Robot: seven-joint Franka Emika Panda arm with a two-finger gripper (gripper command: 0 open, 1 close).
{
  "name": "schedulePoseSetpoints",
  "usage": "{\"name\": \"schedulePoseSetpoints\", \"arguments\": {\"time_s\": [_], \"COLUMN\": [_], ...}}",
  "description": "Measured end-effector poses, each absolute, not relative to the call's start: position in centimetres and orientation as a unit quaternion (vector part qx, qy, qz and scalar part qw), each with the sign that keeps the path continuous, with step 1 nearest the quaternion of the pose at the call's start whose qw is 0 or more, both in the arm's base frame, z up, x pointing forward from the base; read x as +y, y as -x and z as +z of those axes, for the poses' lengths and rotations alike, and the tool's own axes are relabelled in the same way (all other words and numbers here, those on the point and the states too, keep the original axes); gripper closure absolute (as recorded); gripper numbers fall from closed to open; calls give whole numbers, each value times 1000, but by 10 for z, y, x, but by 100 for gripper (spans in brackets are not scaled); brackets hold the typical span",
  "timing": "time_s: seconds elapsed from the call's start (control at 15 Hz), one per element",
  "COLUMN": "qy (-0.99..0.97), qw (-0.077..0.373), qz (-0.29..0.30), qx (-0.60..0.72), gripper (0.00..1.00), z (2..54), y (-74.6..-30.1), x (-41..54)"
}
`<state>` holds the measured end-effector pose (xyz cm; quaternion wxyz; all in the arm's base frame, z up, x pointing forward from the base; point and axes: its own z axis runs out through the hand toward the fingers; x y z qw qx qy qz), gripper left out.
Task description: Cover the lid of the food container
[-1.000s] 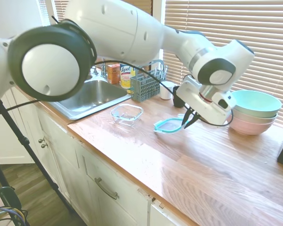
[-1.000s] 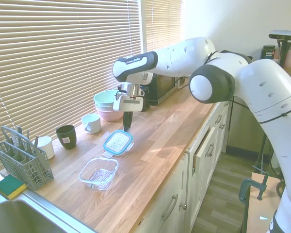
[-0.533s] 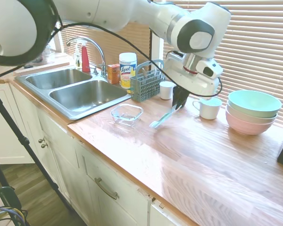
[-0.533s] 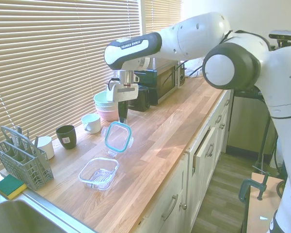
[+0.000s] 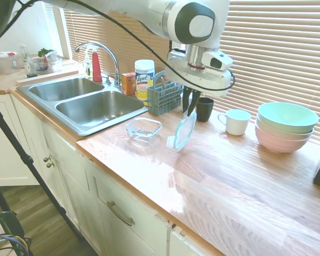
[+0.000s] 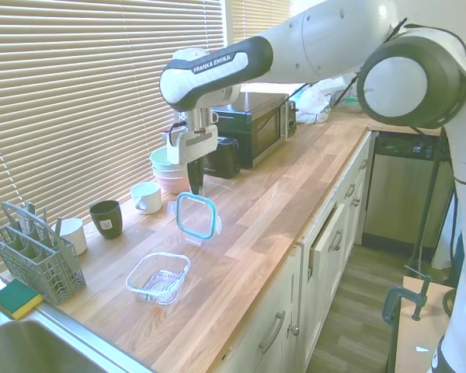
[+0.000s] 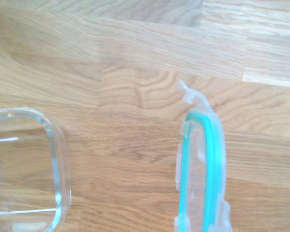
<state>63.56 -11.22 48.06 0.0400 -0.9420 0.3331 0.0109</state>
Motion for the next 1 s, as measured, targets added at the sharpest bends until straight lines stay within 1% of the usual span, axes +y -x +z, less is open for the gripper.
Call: {"name": "schedulePoseSetpoints", "arguments": {"time_s": [0.33, 0.6, 1.0], "qy": [949, 948, 949], "qw": [17, 14, 11], "qz": [2, -7, -22], "qx": [316, 318, 315], "gripper": [100, 100, 100], "z": [478, 478, 502], "y": [-621, -618, -596], "x": [-70, -61, -45]}}
